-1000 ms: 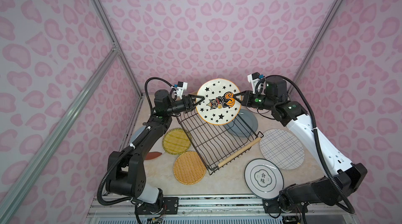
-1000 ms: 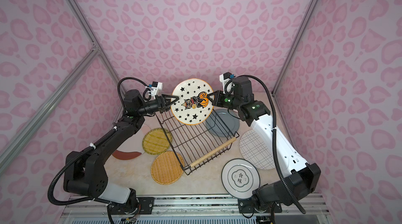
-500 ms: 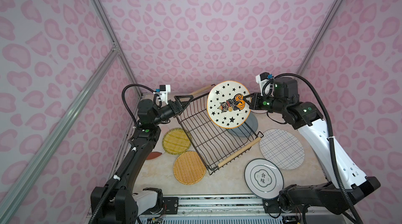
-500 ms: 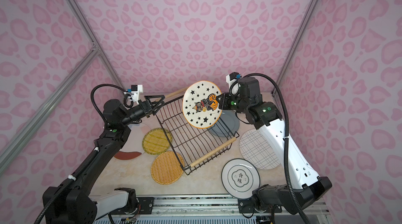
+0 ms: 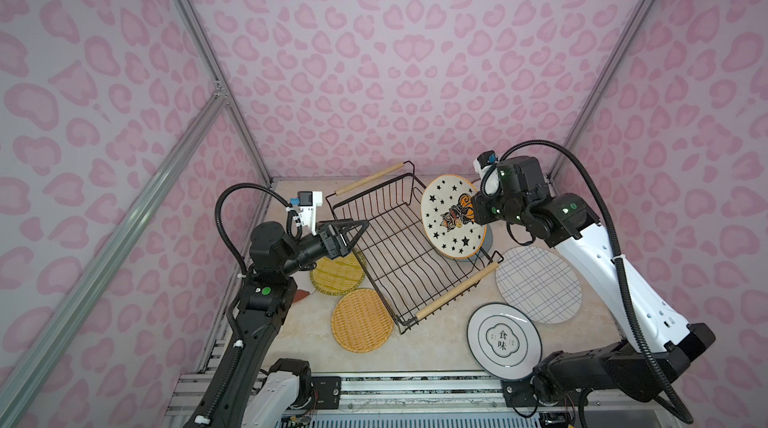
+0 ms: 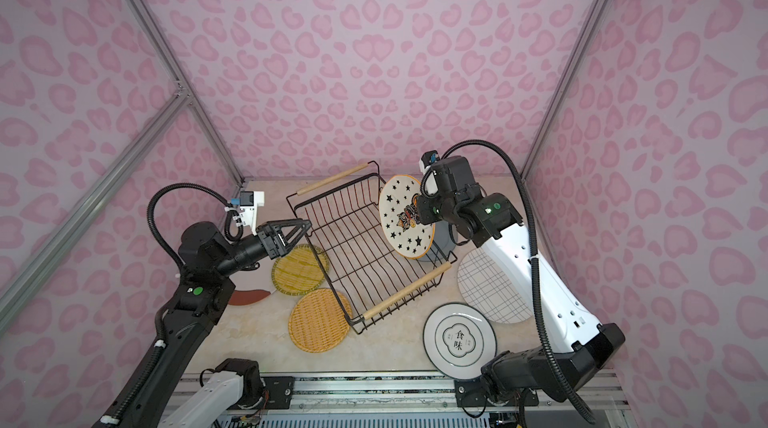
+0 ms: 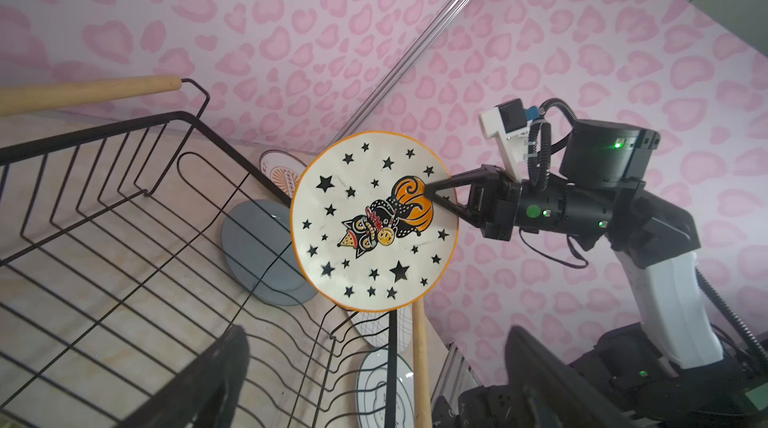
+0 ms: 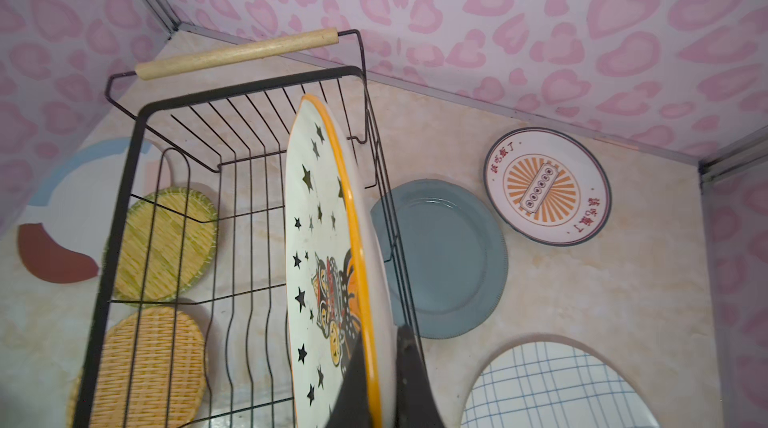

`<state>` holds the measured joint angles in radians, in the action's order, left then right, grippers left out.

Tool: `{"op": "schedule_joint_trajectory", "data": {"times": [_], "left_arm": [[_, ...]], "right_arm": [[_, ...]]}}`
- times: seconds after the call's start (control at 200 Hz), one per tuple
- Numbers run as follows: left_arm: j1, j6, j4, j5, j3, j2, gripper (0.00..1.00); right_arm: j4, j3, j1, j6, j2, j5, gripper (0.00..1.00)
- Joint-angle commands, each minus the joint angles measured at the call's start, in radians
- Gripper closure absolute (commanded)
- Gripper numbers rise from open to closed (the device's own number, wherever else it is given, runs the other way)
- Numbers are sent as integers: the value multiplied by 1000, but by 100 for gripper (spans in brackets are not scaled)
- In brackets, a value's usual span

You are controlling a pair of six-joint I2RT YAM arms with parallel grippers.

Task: Load the plates into the dish rack
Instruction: 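Grasp the star plate rim with the right gripper and release the left gripper, then lower the star plate into the rack with the right gripper while the left withdraws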

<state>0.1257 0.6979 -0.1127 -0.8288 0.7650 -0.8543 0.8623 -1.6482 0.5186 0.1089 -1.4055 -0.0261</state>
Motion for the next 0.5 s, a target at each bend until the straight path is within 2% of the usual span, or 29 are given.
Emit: {"op": "schedule_joint_trajectory", "data": {"times": [0.0,0.14,0.32,0.495], "left_arm": [[3,-82,41,16,-43,27,2],[22,-136,137,-6,-8,28,2],[35,-207,300,205,-25,81,2],[37,-277,392,219,-13,126,2]], "right_arm": [[-117,11,4,-93,-12,-40,100],[-116,2,17,-156,-49,-69,100],[-124,46,40,-207,-85,-130,100],[-142,75,46,-211,-106,-165,100]]}}
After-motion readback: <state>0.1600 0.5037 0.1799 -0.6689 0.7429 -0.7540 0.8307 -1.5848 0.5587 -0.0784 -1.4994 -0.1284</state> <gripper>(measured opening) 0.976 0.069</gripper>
